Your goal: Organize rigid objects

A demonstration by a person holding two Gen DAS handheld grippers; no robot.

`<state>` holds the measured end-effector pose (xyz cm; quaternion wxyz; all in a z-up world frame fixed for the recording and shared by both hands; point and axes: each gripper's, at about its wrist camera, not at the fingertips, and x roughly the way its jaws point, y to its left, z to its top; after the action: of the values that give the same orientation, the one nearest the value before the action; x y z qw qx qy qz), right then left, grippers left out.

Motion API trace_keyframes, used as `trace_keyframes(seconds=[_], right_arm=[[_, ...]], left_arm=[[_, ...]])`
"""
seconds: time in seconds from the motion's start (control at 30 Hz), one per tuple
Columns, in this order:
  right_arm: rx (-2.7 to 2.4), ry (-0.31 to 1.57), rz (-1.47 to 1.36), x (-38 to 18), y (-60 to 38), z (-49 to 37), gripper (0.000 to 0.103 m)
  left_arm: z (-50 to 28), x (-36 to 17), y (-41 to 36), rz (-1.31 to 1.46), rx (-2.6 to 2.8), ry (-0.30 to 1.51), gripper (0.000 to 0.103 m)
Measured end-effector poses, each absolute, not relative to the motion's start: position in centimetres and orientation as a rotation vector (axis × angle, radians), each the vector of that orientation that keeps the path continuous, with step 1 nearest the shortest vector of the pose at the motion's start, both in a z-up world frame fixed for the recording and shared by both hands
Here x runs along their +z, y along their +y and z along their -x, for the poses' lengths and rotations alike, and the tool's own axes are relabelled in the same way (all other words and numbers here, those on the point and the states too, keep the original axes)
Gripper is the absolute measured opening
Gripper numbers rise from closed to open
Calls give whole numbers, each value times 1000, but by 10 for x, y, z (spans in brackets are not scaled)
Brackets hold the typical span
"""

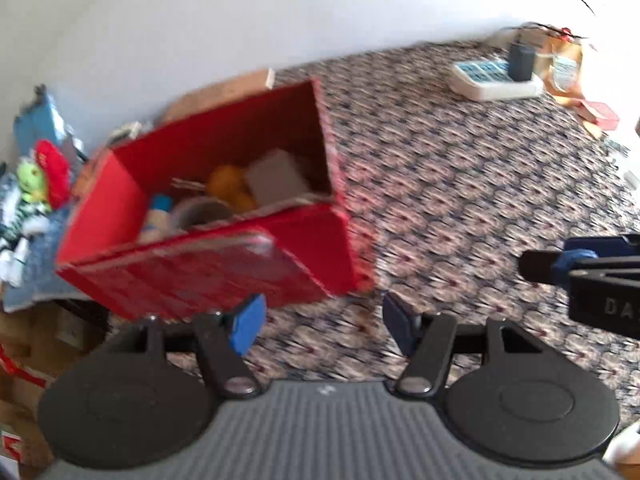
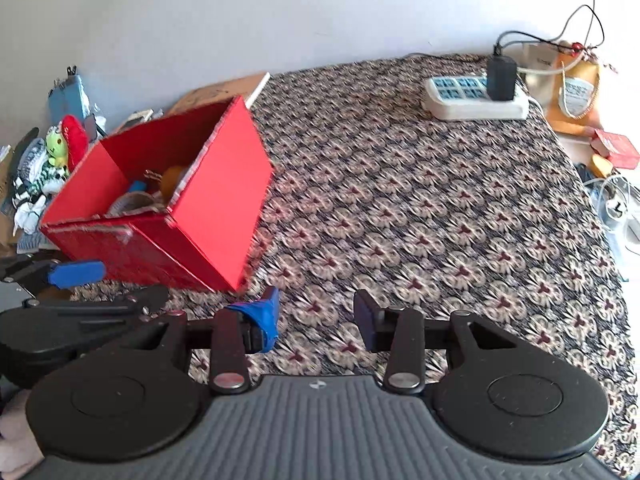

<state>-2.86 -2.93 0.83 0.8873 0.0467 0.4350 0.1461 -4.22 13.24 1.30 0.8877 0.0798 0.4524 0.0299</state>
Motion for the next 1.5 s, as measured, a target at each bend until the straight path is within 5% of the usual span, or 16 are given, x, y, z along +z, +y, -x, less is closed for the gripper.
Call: trace_keyframes(seconds=[1.5], right_arm=[[181,997,-171,-28,-117,34,27]], left_arm=[[47,-28,50,-125,2,1142,65]])
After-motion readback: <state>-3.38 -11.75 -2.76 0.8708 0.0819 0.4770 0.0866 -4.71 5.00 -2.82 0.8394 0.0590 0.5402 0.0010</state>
